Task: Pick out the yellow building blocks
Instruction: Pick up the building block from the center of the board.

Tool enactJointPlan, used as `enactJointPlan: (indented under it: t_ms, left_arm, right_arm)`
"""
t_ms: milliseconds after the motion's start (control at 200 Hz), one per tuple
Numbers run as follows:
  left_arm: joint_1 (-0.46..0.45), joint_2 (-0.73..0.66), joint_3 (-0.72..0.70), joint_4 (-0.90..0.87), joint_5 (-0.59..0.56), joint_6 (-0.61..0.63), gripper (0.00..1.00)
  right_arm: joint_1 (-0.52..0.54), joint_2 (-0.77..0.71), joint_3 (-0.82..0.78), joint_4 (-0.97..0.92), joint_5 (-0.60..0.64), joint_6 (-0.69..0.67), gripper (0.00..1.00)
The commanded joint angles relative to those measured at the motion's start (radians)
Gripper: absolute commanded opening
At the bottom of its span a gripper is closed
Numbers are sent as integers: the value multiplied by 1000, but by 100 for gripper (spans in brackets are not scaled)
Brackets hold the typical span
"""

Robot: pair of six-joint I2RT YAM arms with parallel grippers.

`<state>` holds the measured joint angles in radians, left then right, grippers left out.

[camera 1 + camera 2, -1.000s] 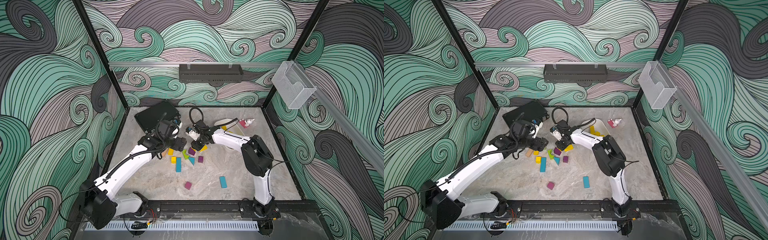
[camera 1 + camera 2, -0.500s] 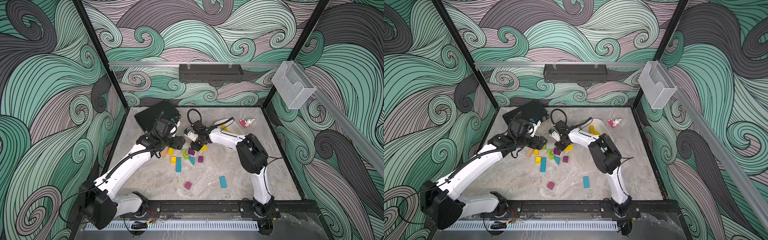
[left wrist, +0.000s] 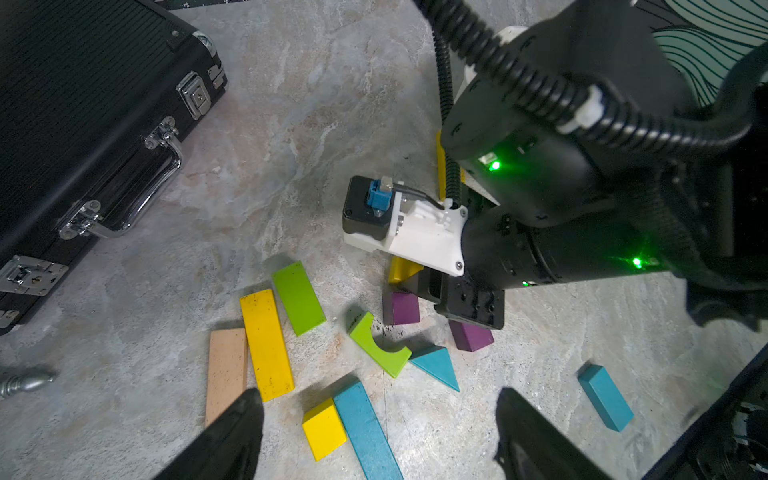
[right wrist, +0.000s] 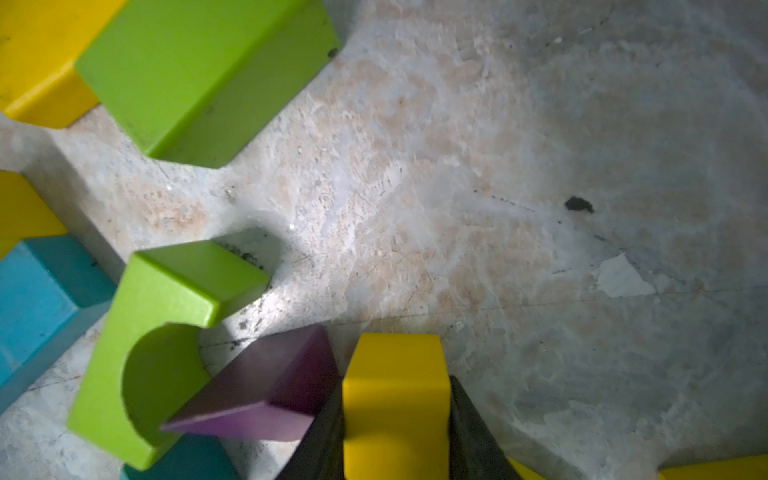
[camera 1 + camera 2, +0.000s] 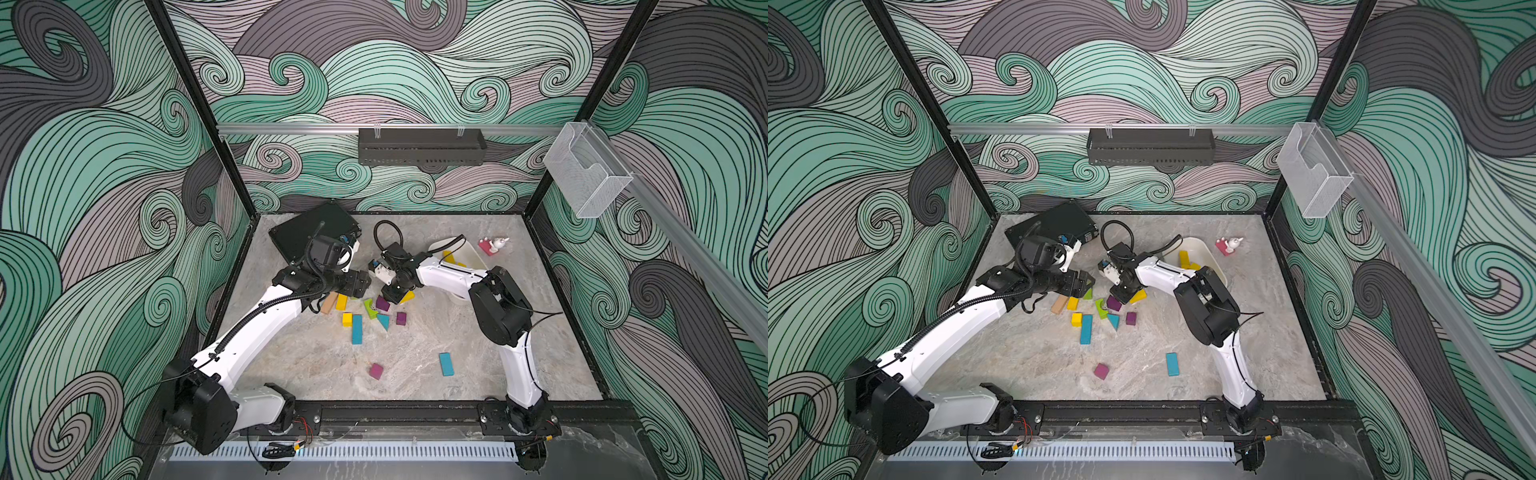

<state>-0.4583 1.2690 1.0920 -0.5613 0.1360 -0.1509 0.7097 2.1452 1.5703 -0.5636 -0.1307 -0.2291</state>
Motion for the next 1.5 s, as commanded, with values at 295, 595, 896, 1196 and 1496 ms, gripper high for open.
enactJointPlan:
  t_ms: [295, 595, 896, 1196, 1496]
  left_arm:
    - [25, 21, 9, 14, 61, -30, 87]
    - [34, 29, 11, 12, 70, -37, 87]
    - [34, 29, 11, 11, 76, -42, 87]
    - [34, 36, 11, 11, 82, -43, 87]
    - [35, 61, 14, 18, 104, -41, 87]
  right_arm:
    - [4, -30, 2, -16, 13, 6, 31]
    - [4, -92, -15, -15, 19, 20, 30]
    - [4, -143, -34, -15, 32, 41, 29]
    - [4, -192, -46, -16, 31, 69, 29]
    - [-17, -251, -64, -16, 35, 116, 29]
